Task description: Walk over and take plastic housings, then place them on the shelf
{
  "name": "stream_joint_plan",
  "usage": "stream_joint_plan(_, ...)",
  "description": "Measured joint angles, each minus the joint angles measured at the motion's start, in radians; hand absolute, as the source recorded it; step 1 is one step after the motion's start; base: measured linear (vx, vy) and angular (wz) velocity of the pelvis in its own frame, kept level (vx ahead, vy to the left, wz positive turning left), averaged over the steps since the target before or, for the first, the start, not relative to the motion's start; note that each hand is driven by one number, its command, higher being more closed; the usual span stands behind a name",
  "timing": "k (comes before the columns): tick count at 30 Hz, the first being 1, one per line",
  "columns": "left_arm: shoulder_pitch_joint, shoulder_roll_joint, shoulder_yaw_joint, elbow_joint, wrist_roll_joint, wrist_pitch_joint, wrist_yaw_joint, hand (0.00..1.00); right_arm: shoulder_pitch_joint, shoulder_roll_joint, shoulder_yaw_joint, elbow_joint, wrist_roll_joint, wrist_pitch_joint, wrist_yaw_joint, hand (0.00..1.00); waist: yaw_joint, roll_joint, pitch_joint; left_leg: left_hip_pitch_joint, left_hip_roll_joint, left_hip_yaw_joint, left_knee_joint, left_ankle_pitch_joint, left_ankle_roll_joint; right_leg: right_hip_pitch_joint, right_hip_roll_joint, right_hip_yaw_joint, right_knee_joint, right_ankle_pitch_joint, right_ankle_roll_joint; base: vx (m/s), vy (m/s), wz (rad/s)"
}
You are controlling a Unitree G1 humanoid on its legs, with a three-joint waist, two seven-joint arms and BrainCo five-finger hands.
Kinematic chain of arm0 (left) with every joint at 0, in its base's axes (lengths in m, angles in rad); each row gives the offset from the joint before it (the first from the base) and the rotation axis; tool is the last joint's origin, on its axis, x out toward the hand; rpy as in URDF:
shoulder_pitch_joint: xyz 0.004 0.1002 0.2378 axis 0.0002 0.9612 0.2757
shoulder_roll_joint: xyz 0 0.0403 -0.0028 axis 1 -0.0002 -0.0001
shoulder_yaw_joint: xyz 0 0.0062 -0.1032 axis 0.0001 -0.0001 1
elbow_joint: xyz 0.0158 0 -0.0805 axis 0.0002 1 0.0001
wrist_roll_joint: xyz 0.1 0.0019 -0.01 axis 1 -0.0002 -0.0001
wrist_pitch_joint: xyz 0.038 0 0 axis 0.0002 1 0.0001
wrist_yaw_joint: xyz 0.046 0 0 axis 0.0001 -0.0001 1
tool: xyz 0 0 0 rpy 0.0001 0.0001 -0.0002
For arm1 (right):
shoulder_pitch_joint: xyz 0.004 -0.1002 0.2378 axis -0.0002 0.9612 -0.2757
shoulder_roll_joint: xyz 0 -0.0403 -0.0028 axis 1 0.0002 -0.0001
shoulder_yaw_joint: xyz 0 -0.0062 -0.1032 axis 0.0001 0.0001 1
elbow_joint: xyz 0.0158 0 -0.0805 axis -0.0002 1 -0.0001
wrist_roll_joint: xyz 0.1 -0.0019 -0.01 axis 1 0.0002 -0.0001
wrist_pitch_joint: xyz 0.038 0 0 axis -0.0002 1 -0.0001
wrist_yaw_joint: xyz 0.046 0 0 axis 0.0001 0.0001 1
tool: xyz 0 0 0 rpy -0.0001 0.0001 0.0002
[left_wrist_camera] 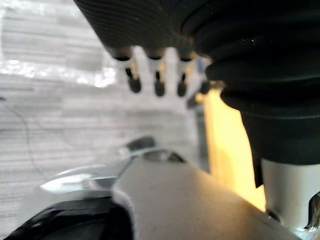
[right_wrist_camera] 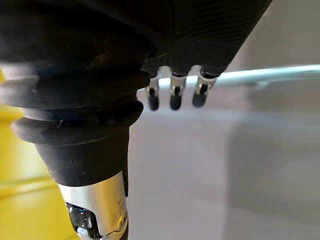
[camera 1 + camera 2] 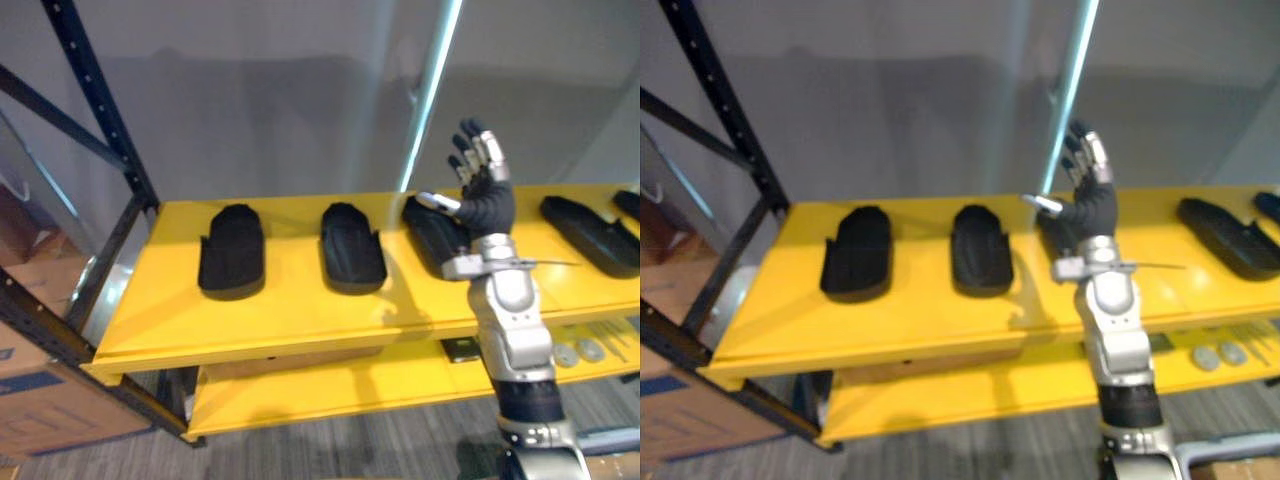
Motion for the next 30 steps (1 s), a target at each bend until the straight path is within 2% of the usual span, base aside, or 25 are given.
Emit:
stream_joint_plan(1,-0.002,-0.001,-0.01,-0.004,-0.001,0.0,0.0,0.0,-0.024,0.002,0.004,0.03,-0.037,0.043,-0.016,0.0,0.004,0.003,0.008,-0.003,0.003,-0.005,0.0,0.002,0.0,0.001,0.002,-0.005,-0.001,0.0,0.0,0.0,-0.014,0.14)
stream_joint_plan(3,-0.012,0.0,-0.029,-0.007,-0.009,0.002,0.0,0.0,-0.066,0.003,0.016,0.094,-0.09,0.093,-0.052,0.0,0.02,0.008,0.022,-0.003,0.003,-0.006,0.0,0.002,0.0,0.003,0.003,-0.005,-0.003,0.002,0.003,0.0,-0.007,0.03)
stream_joint_plan(5,-0.013,0.0,-0.033,-0.011,-0.019,0.001,-0.001,0.0,-0.103,0.009,0.01,0.198,-0.165,0.132,-0.125,0.0,0.027,0.011,0.029,-0.004,0.0,-0.015,0.0,0.003,0.0,0.017,0.0,-0.017,-0.011,0.011,0.017,0.02,-0.001,0.12)
stream_joint_plan(8,-0.014,-0.003,-0.035,-0.02,-0.027,-0.005,-0.001,0.0,-0.132,0.01,-0.018,0.248,-0.195,0.133,-0.198,0.0,0.03,0.018,0.051,-0.006,-0.003,-0.04,0.0,0.005,0.002,0.035,-0.002,-0.044,-0.023,0.012,0.019,0.0,0.001,0.25)
stream_joint_plan(11,-0.019,-0.011,-0.036,-0.038,-0.028,-0.02,-0.009,0.0,-0.197,0.006,-0.052,0.286,-0.229,0.134,-0.254,0.0,0.047,0.04,0.08,-0.018,-0.004,-0.054,0.0,0.009,0.003,0.035,-0.002,-0.057,-0.03,0.01,0.016,-0.01,0.003,0.12)
stream_joint_plan(15,-0.026,-0.02,-0.035,-0.05,-0.028,-0.03,-0.018,0.0,-0.252,-0.008,-0.054,0.314,-0.241,0.155,-0.279,0.0,0.054,0.056,0.106,-0.039,-0.005,-0.071,0.0,0.012,0.002,0.032,-0.002,-0.076,-0.042,0.011,0.018,0.01,0.0,0.13)
stream_joint_plan(17,-0.028,-0.018,-0.035,-0.056,-0.029,-0.034,-0.023,0.0,-0.27,-0.016,-0.055,0.339,-0.241,0.16,-0.279,0.0,0.054,0.054,0.112,-0.055,-0.007,-0.083,0.0,0.013,0.003,0.027,-0.002,-0.088,-0.047,0.012,0.019,0.03,0.0,0.18)
stream_joint_plan(21,-0.048,-0.018,-0.031,-0.057,-0.037,-0.035,-0.031,0.0,-0.306,-0.042,-0.054,0.385,-0.229,0.163,-0.27,0.0,0.077,0.055,0.122,-0.073,-0.011,-0.09,0.004,0.017,0.007,0.02,-0.004,-0.095,-0.05,0.023,0.032,0.06,-0.004,0.07)
stream_joint_plan(24,-0.055,-0.02,-0.026,-0.065,-0.036,-0.034,-0.031,0.0,-0.346,-0.048,-0.054,0.386,-0.218,0.175,-0.257,0.0,0.077,0.059,0.146,-0.075,-0.012,-0.098,0.006,0.017,0.007,0.022,-0.004,-0.104,-0.05,0.023,0.032,0.05,-0.008,0.05)
stream_joint_plan(30,-0.064,-0.025,-0.017,-0.076,-0.036,-0.035,-0.03,0.0,-0.382,-0.071,-0.055,0.457,-0.191,0.261,-0.279,0.0,0.082,0.062,0.164,-0.087,-0.012,-0.11,0.005,0.02,0.01,0.015,-0.003,-0.112,-0.045,0.022,0.032,0.0,0.0,0.05)
